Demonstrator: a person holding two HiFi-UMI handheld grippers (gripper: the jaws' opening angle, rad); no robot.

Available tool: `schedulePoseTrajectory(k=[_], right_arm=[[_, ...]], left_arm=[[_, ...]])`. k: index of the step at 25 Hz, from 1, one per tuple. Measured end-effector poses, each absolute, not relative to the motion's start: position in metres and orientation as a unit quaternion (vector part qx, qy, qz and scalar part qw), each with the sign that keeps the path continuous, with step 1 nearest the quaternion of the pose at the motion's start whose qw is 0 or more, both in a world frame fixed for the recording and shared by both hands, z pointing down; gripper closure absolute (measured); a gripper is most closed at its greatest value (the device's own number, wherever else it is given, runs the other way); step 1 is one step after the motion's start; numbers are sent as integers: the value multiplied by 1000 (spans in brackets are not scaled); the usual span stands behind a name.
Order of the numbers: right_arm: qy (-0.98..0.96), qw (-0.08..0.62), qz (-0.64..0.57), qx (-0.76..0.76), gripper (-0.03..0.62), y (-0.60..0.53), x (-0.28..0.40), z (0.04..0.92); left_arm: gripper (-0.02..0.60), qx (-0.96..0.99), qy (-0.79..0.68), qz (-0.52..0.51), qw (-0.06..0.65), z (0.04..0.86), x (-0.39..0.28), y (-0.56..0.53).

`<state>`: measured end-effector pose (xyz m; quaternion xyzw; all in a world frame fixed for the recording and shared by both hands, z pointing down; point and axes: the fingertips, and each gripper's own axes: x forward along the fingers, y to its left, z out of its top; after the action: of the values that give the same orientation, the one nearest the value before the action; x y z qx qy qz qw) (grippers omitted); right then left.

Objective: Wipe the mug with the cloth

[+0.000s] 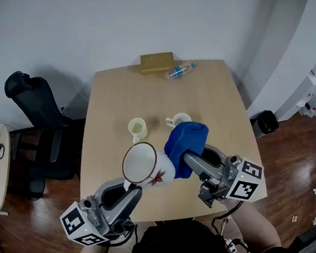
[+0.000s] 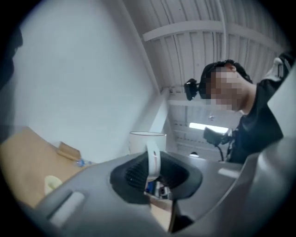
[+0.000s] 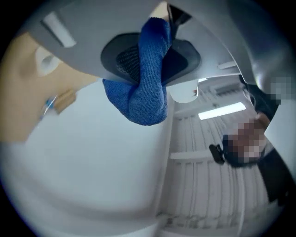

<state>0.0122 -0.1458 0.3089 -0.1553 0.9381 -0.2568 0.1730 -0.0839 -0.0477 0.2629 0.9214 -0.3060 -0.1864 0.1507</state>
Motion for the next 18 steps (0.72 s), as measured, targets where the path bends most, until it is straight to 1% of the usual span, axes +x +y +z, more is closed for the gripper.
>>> schedulePoseTrajectory(k=[3,5,7,11,14,18], right_arm=[[961,129,-91,-229,484,-133,23,277],[969,111,7,-219,484,-103,8,252],[975,86,80,-191,484,-68,-16,242],[956,-5,225,-189,484,-42,-46,256],[940,-28,259,-222,484,-51,-47,255],[950,-21,210,-231,484,-61,-34,253]], left_arm=[[522,902,-374,-170,135,269,-101,-68],[522,892,-401,-163,130,270,-101,-78],[522,886,-416,-159,130,270,-96,-85],[522,882,-430,-151,122,269,-82,-89],[522,882,-427,-150,128,271,-76,-85],[522,885,-416,-157,140,273,-77,-80]])
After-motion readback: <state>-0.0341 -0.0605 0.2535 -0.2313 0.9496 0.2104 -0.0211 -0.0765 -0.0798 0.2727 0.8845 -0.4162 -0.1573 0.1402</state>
